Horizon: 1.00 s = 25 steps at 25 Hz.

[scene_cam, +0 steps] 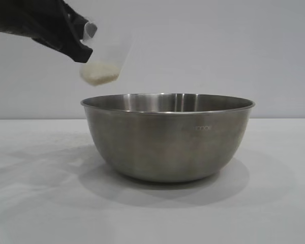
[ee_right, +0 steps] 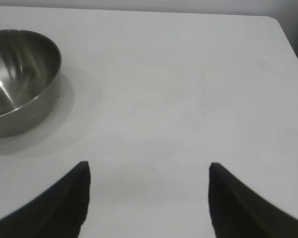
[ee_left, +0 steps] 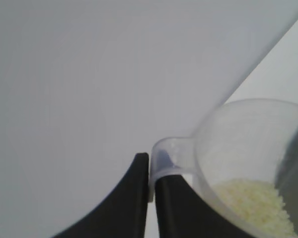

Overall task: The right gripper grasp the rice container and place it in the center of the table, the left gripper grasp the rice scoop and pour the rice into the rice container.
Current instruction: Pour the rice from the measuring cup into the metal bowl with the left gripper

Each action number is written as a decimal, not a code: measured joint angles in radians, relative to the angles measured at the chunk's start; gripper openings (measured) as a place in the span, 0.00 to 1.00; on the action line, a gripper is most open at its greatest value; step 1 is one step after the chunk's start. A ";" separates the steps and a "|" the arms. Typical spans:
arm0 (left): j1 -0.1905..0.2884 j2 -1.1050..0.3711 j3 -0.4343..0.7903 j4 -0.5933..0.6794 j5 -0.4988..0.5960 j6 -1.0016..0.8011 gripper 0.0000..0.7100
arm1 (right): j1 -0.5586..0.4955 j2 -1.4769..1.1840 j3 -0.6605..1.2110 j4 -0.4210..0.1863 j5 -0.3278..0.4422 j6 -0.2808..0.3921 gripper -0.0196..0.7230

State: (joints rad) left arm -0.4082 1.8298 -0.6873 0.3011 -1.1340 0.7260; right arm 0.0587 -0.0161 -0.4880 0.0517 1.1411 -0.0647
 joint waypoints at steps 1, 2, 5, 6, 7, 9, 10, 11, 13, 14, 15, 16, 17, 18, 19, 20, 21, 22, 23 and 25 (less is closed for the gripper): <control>0.000 0.000 -0.002 0.029 0.000 0.023 0.00 | 0.000 0.000 0.000 0.000 0.000 0.000 0.58; 0.000 0.000 -0.002 0.052 0.000 0.053 0.00 | 0.000 0.000 0.000 0.000 0.000 0.000 0.58; 0.000 0.000 -0.003 0.111 0.000 0.112 0.00 | 0.000 0.000 0.000 0.000 0.000 0.000 0.58; 0.000 0.000 -0.003 0.129 0.000 0.120 0.00 | 0.000 0.000 0.000 0.000 0.000 0.000 0.58; 0.000 0.000 -0.003 0.144 0.000 0.129 0.00 | 0.000 0.000 0.000 0.000 0.000 0.000 0.58; 0.000 0.000 -0.003 0.179 0.000 0.172 0.00 | 0.000 0.000 0.000 0.000 0.000 0.000 0.58; 0.000 0.000 -0.003 0.192 0.000 0.192 0.00 | 0.000 0.000 0.000 0.000 0.000 0.000 0.58; 0.000 0.000 -0.003 0.207 0.000 0.214 0.00 | 0.000 0.000 0.000 0.000 0.000 0.000 0.58; 0.000 0.000 -0.008 0.233 0.000 0.256 0.00 | 0.000 0.000 0.000 0.000 0.000 0.000 0.58; 0.000 0.000 -0.015 0.242 0.000 0.281 0.00 | 0.000 0.000 0.000 0.000 0.000 0.000 0.58; 0.000 0.000 -0.021 0.249 0.000 0.319 0.00 | 0.000 0.000 0.000 0.000 0.000 0.000 0.58; 0.000 0.000 -0.028 0.253 0.000 0.358 0.00 | 0.000 0.000 0.000 0.000 0.000 0.000 0.58; 0.000 0.000 -0.033 0.263 0.000 0.392 0.00 | 0.000 0.000 0.000 0.000 0.000 0.000 0.58; 0.000 0.000 -0.039 0.269 0.000 0.418 0.00 | 0.000 0.000 0.000 0.000 0.000 0.000 0.58; 0.000 0.000 -0.043 0.275 0.000 0.446 0.00 | 0.000 0.000 0.000 0.000 0.000 0.000 0.58; 0.000 0.000 -0.044 0.288 0.000 0.472 0.00 | 0.000 0.000 0.000 0.000 0.000 0.000 0.58; 0.000 0.000 -0.044 0.298 0.000 0.493 0.00 | 0.000 0.000 0.000 0.000 0.000 0.000 0.58; 0.000 0.000 -0.044 0.314 0.000 0.519 0.00 | 0.000 0.000 0.000 0.000 0.000 0.000 0.58; 0.000 0.000 -0.045 0.330 0.000 0.544 0.00 | 0.000 0.000 0.000 0.000 0.000 0.000 0.58; 0.000 0.000 -0.047 0.354 0.000 0.587 0.00 | 0.000 0.000 0.000 0.000 0.000 0.000 0.58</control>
State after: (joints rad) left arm -0.4082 1.8298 -0.7339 0.6547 -1.1340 1.3133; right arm 0.0587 -0.0161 -0.4880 0.0517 1.1411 -0.0647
